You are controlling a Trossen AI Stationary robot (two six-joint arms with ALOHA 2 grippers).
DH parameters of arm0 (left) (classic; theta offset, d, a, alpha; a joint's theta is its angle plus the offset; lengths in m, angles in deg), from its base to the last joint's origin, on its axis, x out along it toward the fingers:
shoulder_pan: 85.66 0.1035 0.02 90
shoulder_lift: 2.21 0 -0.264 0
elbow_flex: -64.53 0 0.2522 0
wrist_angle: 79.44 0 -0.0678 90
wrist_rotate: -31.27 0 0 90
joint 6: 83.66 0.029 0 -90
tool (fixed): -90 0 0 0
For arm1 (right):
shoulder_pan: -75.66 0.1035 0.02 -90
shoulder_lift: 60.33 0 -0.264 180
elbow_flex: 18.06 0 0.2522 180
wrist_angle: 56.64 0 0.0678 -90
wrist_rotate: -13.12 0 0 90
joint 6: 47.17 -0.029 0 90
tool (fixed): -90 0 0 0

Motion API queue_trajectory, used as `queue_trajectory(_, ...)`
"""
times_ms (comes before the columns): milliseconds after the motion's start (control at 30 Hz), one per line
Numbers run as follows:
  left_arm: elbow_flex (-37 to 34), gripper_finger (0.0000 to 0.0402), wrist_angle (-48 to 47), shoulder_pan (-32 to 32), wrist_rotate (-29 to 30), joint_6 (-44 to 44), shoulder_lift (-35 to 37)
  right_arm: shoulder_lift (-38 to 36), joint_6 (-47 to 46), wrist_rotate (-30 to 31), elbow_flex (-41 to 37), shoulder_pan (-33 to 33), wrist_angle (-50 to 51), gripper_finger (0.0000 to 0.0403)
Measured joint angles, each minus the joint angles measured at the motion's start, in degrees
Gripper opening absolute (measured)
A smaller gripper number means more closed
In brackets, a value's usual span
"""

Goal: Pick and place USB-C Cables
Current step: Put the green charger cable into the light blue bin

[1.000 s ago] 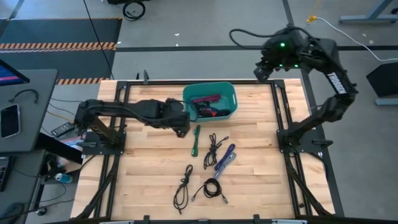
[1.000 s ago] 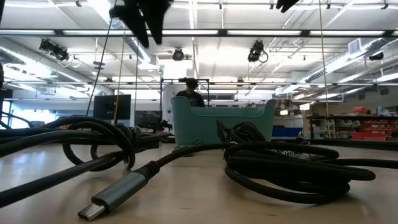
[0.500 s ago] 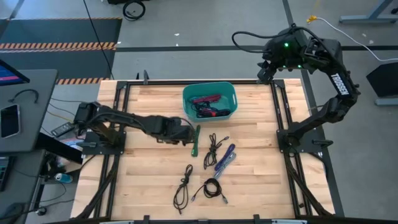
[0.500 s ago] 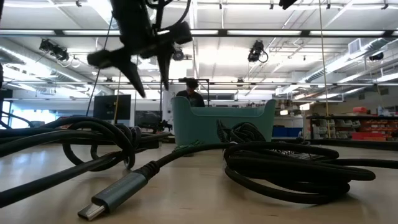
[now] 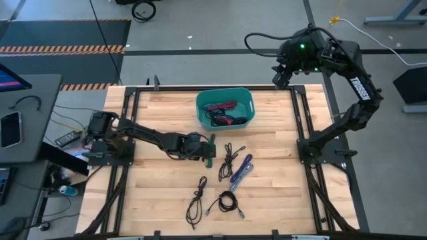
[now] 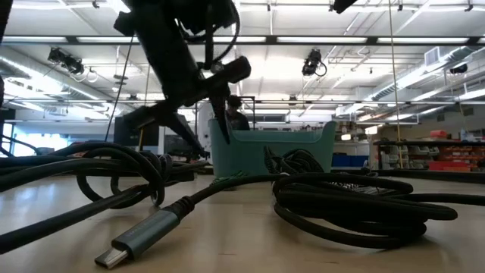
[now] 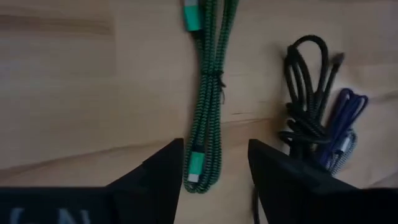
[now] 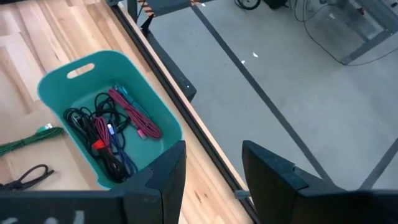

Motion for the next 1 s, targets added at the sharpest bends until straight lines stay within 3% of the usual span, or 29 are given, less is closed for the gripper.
queue_trajectory(633, 0.3, 0.0181, 7.7, 0.7, -2.0, 0.8, -8.6, 1.4, 2.0, -3.1, 0.0, -0.1, -2.1, 0.0164)
queue_trajectory(1000, 0.3, 0.0162, 7.2, 1.0, -3.5, 0.6, -9.0, 2.0, 3.2, -4.2, 0.0, -1.0, -2.5, 0.0164)
